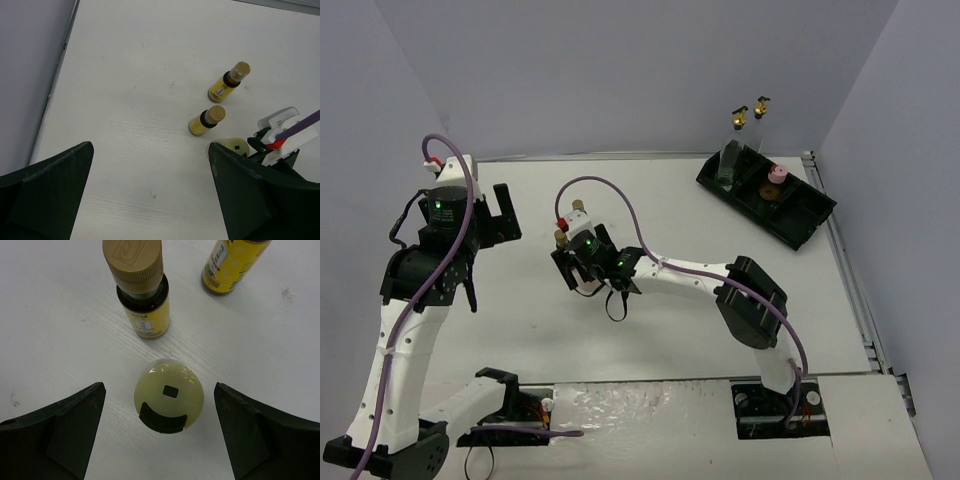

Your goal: Organize the condiment bottles

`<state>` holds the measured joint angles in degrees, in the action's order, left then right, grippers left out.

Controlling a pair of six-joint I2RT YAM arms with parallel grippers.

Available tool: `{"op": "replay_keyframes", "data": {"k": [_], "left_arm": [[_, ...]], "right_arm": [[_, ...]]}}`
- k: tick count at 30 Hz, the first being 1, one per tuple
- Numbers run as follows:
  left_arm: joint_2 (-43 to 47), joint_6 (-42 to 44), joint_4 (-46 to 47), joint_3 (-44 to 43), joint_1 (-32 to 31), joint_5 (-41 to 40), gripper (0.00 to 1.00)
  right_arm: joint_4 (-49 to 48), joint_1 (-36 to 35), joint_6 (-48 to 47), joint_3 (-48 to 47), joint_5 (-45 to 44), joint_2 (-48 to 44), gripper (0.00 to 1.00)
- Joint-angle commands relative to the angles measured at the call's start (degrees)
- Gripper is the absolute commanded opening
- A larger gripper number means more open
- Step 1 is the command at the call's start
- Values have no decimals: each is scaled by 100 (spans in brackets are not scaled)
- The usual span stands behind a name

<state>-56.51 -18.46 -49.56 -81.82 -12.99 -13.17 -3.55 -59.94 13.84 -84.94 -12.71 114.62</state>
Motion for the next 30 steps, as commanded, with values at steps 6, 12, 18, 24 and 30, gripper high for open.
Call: {"op": "replay_keyframes", "data": {"k": [6,12,18,24,30], "left_arm": [[52,71,139,-338,51,-90,97],[79,97,149,-307,51,-107,97],[99,108,145,-294,51,-123,97],[143,148,68,-399,60,-166,97],[193,141,93,-385,60,-140,97]], "right_arm": [[-671,44,-79,-176,-237,234,83],[-966,70,-30,78,-475,146,41],[-867,115,5,223,-903,-213,0],[-453,871,485,657,-991,-1524,0],[-127,2973,1064,998,-395,-2518,0]]}}
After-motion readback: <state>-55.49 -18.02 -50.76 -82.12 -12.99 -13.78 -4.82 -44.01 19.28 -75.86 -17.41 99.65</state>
